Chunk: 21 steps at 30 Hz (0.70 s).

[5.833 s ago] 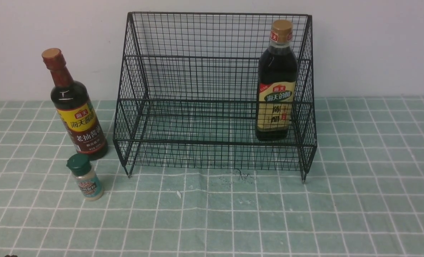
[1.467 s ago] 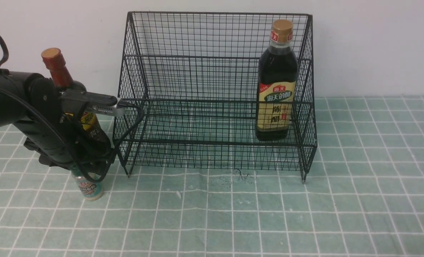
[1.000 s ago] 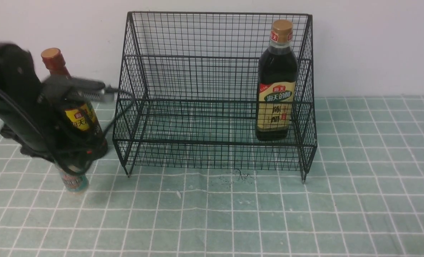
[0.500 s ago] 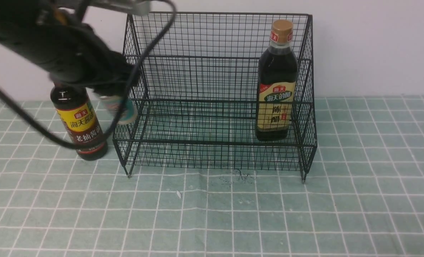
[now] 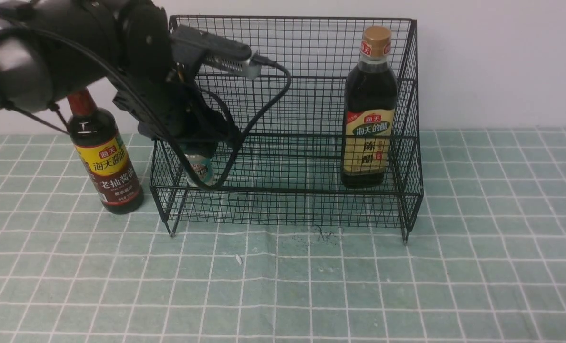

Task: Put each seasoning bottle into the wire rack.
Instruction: Use the left arm to put the condiment bottle back on the shelf

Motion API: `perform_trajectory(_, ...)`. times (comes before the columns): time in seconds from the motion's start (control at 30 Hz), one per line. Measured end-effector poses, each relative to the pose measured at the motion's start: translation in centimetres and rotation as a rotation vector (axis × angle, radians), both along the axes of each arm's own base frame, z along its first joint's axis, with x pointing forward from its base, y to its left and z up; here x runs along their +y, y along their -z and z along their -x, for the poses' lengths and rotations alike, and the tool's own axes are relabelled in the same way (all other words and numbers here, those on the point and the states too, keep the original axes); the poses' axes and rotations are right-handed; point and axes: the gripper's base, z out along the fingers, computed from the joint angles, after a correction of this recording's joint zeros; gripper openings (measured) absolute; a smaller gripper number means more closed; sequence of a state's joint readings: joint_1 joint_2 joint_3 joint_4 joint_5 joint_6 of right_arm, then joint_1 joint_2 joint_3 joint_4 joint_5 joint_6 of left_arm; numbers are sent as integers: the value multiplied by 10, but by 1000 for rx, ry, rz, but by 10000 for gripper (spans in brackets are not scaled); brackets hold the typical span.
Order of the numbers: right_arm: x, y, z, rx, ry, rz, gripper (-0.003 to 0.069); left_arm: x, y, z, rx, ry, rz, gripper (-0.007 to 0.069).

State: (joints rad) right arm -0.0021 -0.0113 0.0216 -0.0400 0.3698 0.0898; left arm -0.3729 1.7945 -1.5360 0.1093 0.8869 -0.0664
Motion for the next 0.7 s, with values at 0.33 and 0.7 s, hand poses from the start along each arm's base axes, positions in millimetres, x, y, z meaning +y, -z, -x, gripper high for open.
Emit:
perform_trajectory(0.33, 0, 0, 0, 0, 0, 0, -15, -3, 14, -8, 8, 3, -4, 333)
perform_trajectory(0.7, 0, 0, 0, -1, 6, -28, -15, -5, 31, -11, 76, -14, -17, 333)
